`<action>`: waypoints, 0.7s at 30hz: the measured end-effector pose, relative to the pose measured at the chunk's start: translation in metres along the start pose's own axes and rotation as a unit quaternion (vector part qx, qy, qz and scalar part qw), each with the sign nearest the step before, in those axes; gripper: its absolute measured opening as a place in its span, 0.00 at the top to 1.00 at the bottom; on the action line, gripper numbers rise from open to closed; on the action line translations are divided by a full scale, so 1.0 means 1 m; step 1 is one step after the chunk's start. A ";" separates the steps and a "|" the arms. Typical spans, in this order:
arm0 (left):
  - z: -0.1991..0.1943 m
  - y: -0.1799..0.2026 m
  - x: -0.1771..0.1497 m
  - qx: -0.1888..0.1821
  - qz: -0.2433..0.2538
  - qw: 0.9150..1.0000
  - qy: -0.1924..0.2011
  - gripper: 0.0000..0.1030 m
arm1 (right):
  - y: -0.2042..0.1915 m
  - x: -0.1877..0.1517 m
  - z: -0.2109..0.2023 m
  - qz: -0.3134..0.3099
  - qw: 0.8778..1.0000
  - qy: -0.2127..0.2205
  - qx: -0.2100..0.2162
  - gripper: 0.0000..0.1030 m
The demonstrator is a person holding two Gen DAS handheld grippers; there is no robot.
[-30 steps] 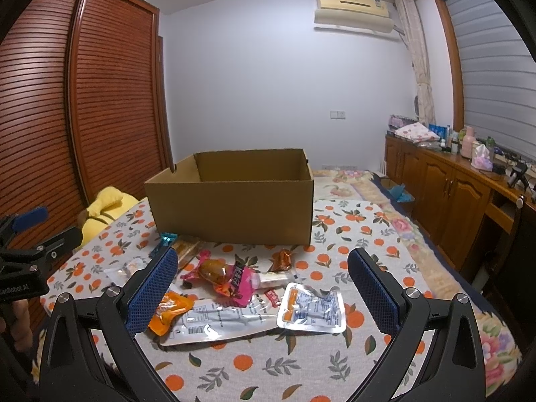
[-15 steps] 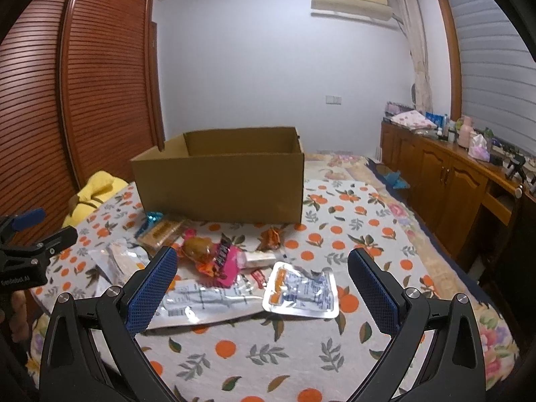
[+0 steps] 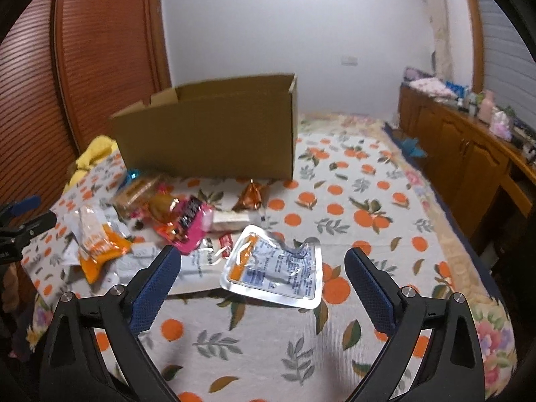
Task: Organize snacks
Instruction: 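Move the right tool to the silver foil pouch and close on it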
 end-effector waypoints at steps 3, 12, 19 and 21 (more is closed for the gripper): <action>0.008 -0.004 -0.003 -0.001 -0.005 1.000 -0.017 0.00 | 0.003 -0.004 0.018 0.001 0.999 -0.031 0.020 0.03; 0.023 -0.006 -0.008 -0.014 -0.011 0.999 -0.050 0.00 | 0.020 -0.012 0.056 0.023 0.994 -0.102 0.022 0.05; 0.036 -0.004 -0.007 -0.034 -0.028 0.996 -0.081 0.00 | 0.020 -0.017 0.064 0.010 0.992 -0.122 0.017 0.10; 0.042 -0.004 -0.006 -0.035 -0.029 0.995 -0.089 0.00 | 0.017 -0.018 0.064 -0.002 0.993 -0.122 0.006 0.15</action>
Point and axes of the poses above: each gripper's, at about its wrist camera, not at the fingertips, and z roughly the way its jaws point, y to its right, x to its top, the point moved 7 cm from there along z, roughly the way its jaws point, and after that the axes turned 6 degrees about -z, right-handed, at the moved point
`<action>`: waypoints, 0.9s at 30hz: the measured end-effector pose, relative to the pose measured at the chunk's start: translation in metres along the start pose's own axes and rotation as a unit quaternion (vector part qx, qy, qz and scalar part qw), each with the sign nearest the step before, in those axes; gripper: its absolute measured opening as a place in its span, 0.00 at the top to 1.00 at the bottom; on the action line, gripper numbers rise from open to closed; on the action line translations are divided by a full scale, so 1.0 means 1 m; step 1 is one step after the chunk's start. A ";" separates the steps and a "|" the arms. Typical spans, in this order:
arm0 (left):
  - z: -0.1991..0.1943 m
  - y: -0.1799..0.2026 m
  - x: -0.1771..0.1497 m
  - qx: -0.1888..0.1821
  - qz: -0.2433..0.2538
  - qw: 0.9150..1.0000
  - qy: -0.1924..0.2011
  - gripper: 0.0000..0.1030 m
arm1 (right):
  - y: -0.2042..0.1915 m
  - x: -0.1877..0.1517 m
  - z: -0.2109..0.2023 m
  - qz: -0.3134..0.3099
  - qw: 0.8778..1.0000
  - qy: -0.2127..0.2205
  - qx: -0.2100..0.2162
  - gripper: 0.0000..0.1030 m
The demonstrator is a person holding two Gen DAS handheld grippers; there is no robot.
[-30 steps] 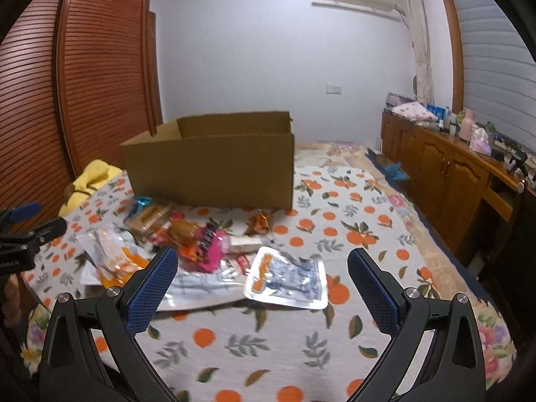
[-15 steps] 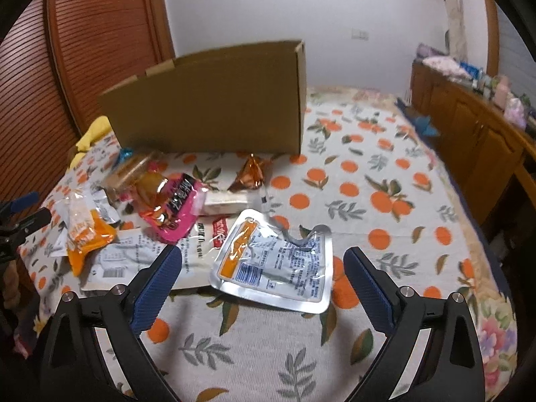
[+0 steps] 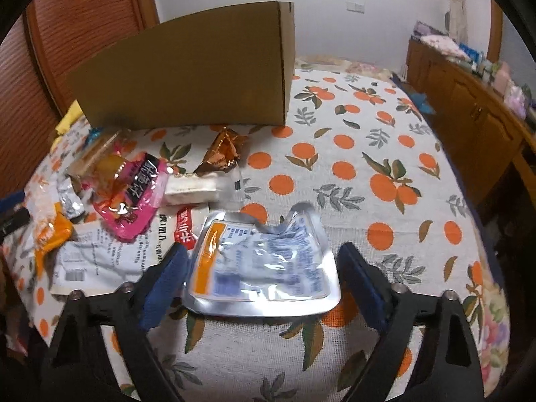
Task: Organize snacks
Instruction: 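Move the right tool to the silver foil pouch and close on it, then reach the left tool to the orange-and-white snack bag and grasp its edge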
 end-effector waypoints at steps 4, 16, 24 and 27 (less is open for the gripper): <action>0.007 -0.004 0.003 -0.019 -0.023 0.999 -0.020 0.00 | -0.002 0.000 0.001 -0.004 1.000 0.003 -0.004 0.16; 0.034 -0.008 0.005 -0.045 -0.092 0.993 -0.065 0.07 | -0.002 -0.001 0.001 -0.004 1.000 0.004 -0.004 0.16; 0.033 -0.015 0.010 -0.064 -0.108 0.990 -0.059 0.29 | -0.002 -0.001 0.001 -0.005 1.000 0.004 -0.005 0.16; 0.031 -0.014 0.010 -0.063 -0.109 0.991 -0.054 0.32 | -0.001 -0.001 0.001 -0.004 1.000 0.005 -0.003 0.16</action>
Point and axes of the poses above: each gripper's, at about its wrist camera, not at the fingertips, and z roughly the way its jaws point, y to its right, x to its top, the point moved 7 cm from there along z, roughly the way its jaws point, and after that the axes turned 6 degrees about -z, right-handed, at the moved point
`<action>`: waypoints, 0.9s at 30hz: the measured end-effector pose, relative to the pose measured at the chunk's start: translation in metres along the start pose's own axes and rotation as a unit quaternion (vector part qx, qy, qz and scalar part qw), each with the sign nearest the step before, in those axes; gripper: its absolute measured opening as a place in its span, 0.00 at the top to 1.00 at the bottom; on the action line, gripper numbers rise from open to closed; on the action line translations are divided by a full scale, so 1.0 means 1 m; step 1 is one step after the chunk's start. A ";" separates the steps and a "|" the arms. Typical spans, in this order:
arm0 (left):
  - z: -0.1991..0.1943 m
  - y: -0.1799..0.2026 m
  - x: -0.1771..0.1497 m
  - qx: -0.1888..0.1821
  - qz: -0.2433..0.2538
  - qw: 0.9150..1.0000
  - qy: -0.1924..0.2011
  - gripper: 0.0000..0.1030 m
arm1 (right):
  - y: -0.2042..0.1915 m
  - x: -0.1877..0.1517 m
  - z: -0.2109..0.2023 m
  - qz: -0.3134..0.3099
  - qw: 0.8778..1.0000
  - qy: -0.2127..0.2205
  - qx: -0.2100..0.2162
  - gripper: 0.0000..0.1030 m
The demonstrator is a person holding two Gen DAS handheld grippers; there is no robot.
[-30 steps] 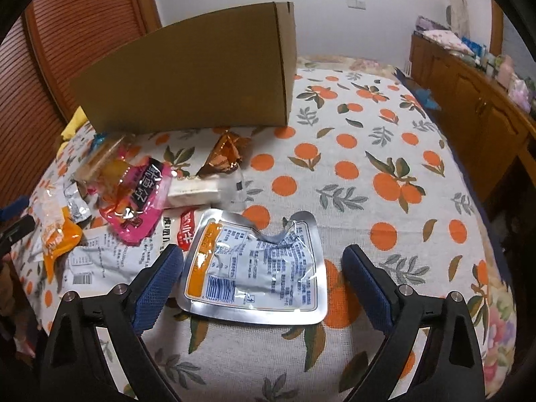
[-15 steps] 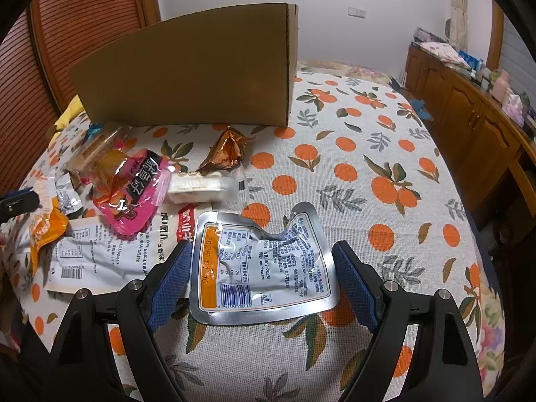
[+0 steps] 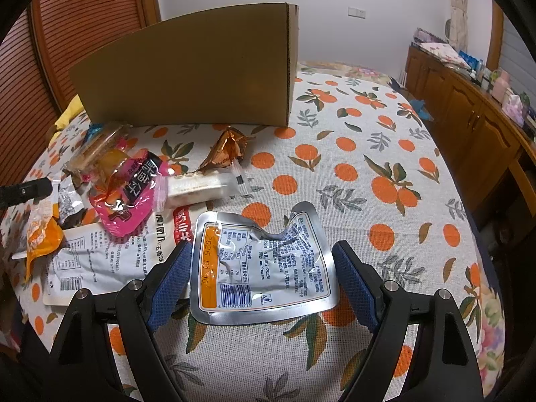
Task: Organize snacks
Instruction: 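Reach the left tool to the orange-and-white snack bag and grasp its edge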
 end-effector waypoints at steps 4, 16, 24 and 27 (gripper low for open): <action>-0.004 -0.001 0.000 -0.003 -0.001 1.000 0.009 0.35 | 0.000 0.000 0.000 0.000 1.000 0.000 -0.001 0.16; -0.010 -0.016 -0.005 0.007 -0.032 0.999 -0.005 0.29 | 0.000 0.000 0.000 -0.001 1.000 0.000 -0.001 0.16; -0.025 -0.014 -0.018 0.009 -0.047 0.999 -0.002 0.27 | -0.001 0.000 0.000 0.000 1.000 0.001 0.000 0.16; -0.026 -0.011 -0.018 0.013 -0.026 1.000 -0.006 0.26 | -0.001 0.000 0.000 0.000 1.000 0.001 0.000 0.16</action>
Point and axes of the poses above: each gripper's, at about its wrist camera, not at the fingertips, and z roughly the way its jaws point, y to its right, x to its top, the point moved 7 cm from there along z, roughly the way its jaws point, and after that the axes turned 6 degrees about -z, right-handed, at the moved point
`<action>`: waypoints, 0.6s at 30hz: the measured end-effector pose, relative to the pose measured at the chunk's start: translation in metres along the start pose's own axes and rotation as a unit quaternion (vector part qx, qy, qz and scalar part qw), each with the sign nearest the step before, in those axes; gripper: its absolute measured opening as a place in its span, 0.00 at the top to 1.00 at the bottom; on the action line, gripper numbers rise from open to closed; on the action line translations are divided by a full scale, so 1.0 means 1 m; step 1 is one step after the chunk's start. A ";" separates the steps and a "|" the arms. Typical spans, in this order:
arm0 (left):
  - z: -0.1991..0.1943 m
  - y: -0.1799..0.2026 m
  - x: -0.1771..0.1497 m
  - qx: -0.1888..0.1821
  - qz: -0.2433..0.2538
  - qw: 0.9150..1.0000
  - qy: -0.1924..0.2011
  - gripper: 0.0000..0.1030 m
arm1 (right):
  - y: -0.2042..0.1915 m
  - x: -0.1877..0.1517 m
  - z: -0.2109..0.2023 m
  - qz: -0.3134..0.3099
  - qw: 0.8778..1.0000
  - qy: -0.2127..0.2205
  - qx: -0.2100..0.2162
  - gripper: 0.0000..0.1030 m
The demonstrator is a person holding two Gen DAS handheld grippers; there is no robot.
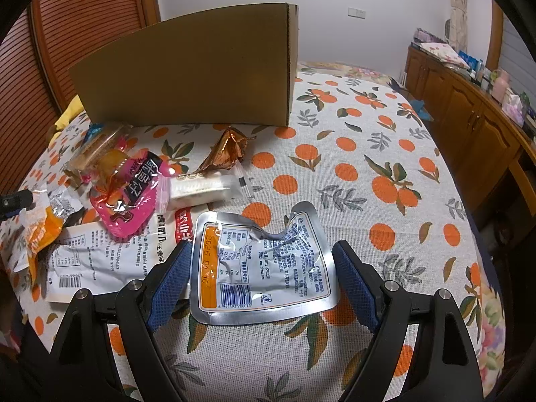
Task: Organize snacks
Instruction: 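Reach the left tool to the orange-and-white snack bag and grasp its edge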
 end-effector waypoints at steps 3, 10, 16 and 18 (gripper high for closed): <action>0.006 -0.001 -0.002 -0.002 0.009 1.000 -0.018 0.24 | 0.000 0.000 0.000 -0.001 1.000 0.000 -0.001 0.16; 0.014 0.013 -0.008 0.001 0.048 0.999 -0.017 0.14 | 0.000 0.000 0.000 -0.002 1.000 -0.001 -0.002 0.16; -0.011 0.010 0.007 0.020 0.099 0.995 0.005 0.15 | 0.000 0.000 0.000 -0.001 1.000 0.000 -0.002 0.16; -0.021 0.015 0.006 0.017 0.132 0.991 0.003 0.15 | -0.001 0.000 0.000 -0.001 1.000 0.000 -0.002 0.16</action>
Point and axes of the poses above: each gripper's, at about its wrist camera, not at the fingertips, and z roughly the way its jaws point, y to its right, x to its top, the point moved 7 cm from there along z, roughly the way its jaws point, and after that the axes turned 6 degrees about -z, right-handed, at the moved point
